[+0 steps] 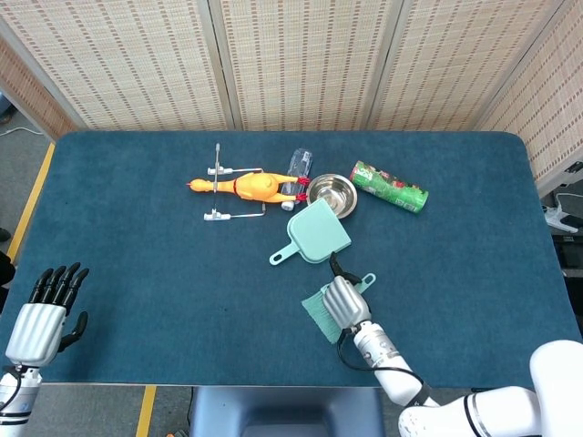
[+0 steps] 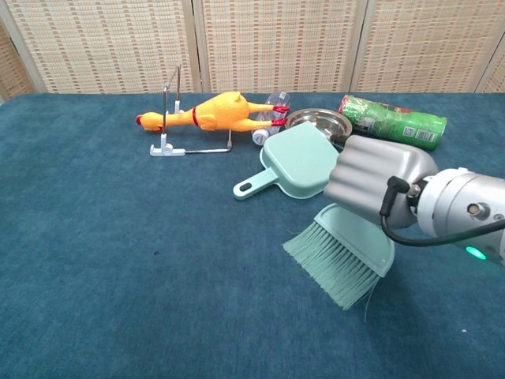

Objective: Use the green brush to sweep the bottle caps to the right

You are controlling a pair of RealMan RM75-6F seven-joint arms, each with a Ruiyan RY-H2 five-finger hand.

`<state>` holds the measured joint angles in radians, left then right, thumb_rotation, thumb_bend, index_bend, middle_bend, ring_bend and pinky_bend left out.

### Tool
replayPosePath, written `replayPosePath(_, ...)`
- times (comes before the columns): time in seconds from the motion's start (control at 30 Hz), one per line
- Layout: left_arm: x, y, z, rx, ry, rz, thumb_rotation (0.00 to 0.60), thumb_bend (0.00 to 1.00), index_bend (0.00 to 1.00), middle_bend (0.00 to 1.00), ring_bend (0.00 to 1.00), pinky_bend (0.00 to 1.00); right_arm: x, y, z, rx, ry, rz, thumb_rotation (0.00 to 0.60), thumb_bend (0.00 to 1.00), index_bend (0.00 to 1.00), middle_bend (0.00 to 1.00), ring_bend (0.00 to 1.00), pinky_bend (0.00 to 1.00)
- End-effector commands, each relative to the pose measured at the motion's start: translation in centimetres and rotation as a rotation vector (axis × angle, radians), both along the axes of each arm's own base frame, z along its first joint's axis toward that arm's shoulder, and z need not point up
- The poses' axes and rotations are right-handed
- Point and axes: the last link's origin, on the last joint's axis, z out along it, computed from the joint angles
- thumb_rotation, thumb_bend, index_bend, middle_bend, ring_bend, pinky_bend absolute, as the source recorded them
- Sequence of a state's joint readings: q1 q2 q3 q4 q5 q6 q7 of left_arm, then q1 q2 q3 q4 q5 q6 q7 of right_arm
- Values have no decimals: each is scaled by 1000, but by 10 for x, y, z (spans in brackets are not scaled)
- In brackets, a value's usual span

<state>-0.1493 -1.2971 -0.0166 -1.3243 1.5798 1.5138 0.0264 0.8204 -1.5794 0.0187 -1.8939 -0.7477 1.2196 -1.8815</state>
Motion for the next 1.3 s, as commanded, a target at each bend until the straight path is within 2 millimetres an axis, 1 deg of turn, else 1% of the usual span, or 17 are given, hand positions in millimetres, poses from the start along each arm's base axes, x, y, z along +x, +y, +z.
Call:
replayPosePath(0.03, 0, 1, -1, -1, 2, 2, 600, 479, 0, 0, 0, 72, -7, -1, -3, -8, 57, -16, 600, 394, 881, 806, 524, 77)
replayPosePath(0.17, 0, 1, -3, -4, 8, 3, 600, 479, 0, 0, 0, 72, -19, -9, 1, -38, 96, -39, 600, 394, 881, 806, 525, 77)
replayPosePath(0.4, 0, 2, -6, -10, 21, 7, 600, 479, 0, 0, 0, 72, -44, -23, 14, -95, 147, -78, 600, 393, 881, 806, 526, 77)
replayPosePath(0.63, -1, 3, -9, -16, 30, 12, 600, 478, 0, 0, 0, 72, -67, -33, 26, -143, 219, -77, 600, 394, 881, 806, 526, 77)
replayPosePath(0.73, -1, 4, -11, -20, 34, 13, 600, 477, 0, 0, 0, 72, -81, -36, 32, -171, 268, -81, 600, 394, 881, 806, 527, 77)
replayPosePath(0.9, -1, 2, -12, -23, 42, 17, 600, 477, 0, 0, 0, 72, -107, -42, 48, -226, 334, -105, 600, 394, 881, 806, 530, 77)
replayPosePath(1.17, -2, 5, -19, -39, 61, 26, 600, 479, 0, 0, 0, 72, -161, -48, 83, -308, 414, -209, 600, 394, 881, 807, 530, 77)
replayPosePath(1.23, -2, 5, -21, -43, 65, 28, 600, 479, 0, 0, 0, 72, -170, -50, 91, -323, 394, -237, 600, 394, 881, 806, 530, 77)
replayPosePath(1.3, -1, 6, -22, -44, 67, 28, 600, 478, 0, 0, 0, 72, -171, -52, 97, -334, 342, -248, 600, 394, 881, 806, 530, 77)
